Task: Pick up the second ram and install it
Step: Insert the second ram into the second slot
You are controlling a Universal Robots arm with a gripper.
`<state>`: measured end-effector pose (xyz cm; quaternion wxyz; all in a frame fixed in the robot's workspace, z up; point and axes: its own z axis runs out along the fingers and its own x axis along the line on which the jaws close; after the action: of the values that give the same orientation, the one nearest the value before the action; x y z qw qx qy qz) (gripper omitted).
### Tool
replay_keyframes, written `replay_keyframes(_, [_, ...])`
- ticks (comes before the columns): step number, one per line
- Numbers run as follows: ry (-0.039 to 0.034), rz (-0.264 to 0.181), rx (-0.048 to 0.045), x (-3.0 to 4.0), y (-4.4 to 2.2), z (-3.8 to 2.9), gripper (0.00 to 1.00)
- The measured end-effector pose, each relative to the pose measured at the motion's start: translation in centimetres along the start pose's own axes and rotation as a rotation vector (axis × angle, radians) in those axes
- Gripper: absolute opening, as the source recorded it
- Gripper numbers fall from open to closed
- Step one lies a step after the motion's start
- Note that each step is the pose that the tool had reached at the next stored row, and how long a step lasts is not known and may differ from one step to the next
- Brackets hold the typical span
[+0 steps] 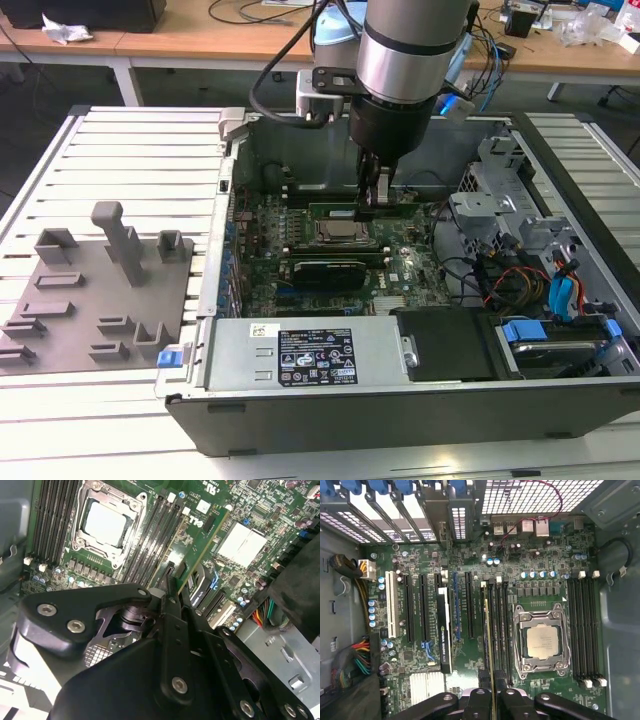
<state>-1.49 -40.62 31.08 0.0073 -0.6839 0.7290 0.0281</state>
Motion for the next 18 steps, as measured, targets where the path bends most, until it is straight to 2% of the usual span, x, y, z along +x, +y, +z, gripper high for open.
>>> replay_keyframes(6, [0.0000, 0.000, 0.0000, -0.03, 0.01, 0.44, 0.14])
replay_keyframes(13, [-0.0020, 0.000, -0.0001, -0.99, 0.18, 0.82, 0.14])
replay_keyframes(18, [-0.0020, 0.000, -0.0002, -1.25, 0.18, 1.36, 0.14])
